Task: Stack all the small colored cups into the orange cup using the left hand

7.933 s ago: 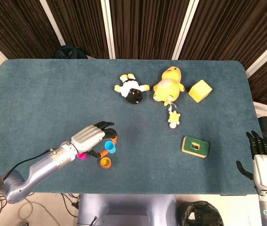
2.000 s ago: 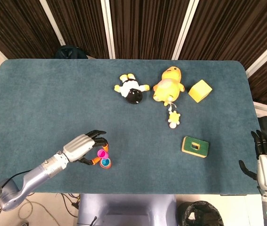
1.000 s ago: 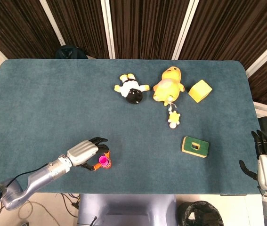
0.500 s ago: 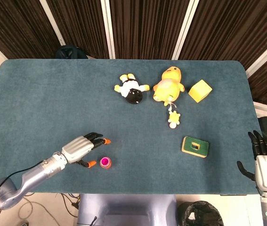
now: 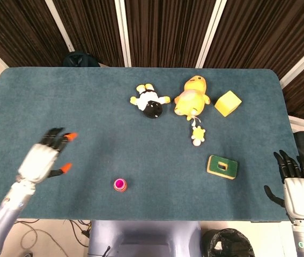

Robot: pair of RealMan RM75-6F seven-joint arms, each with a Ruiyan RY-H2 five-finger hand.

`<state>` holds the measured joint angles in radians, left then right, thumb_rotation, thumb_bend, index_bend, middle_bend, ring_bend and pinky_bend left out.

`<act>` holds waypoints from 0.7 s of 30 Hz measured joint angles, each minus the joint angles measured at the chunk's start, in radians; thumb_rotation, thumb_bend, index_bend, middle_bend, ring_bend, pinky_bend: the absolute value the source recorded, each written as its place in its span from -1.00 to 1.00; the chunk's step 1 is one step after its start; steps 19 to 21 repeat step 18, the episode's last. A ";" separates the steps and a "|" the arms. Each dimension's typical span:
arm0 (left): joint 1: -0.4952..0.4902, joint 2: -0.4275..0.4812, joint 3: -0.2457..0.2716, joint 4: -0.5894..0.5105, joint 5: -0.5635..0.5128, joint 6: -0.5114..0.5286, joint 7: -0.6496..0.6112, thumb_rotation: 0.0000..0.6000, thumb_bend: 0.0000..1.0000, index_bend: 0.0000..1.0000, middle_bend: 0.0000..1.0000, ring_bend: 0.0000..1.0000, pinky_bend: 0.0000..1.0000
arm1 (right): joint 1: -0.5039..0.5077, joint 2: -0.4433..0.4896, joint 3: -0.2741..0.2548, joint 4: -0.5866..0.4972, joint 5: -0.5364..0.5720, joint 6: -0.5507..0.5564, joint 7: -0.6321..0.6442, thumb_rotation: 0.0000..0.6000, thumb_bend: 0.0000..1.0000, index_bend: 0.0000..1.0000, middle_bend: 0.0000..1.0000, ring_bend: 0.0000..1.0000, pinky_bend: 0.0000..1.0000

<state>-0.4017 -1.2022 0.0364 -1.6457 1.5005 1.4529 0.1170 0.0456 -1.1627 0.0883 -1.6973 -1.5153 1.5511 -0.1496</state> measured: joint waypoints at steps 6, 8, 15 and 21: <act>0.136 -0.027 0.016 0.066 -0.018 0.120 -0.008 1.00 -0.53 -0.76 -0.72 -0.94 -0.84 | 0.007 -0.005 -0.010 0.007 -0.019 -0.009 -0.004 1.00 -0.35 -0.90 -0.86 -0.73 -0.88; 0.152 -0.036 0.015 0.077 -0.017 0.141 -0.026 1.00 -0.53 -0.76 -0.74 -0.95 -0.84 | 0.007 -0.007 -0.008 0.009 -0.016 -0.008 -0.004 1.00 -0.35 -0.90 -0.86 -0.73 -0.88; 0.205 -0.042 0.006 0.097 -0.032 0.166 -0.064 1.00 -0.53 -0.76 -0.74 -0.96 -0.85 | 0.006 -0.006 -0.007 0.010 -0.010 -0.008 -0.002 1.00 -0.35 -0.90 -0.86 -0.73 -0.88; 0.208 -0.030 -0.001 0.094 -0.037 0.154 -0.062 1.00 -0.53 -0.74 -0.74 -0.96 -0.85 | 0.007 -0.006 -0.007 0.009 -0.010 -0.008 -0.003 1.00 -0.35 -0.90 -0.86 -0.73 -0.88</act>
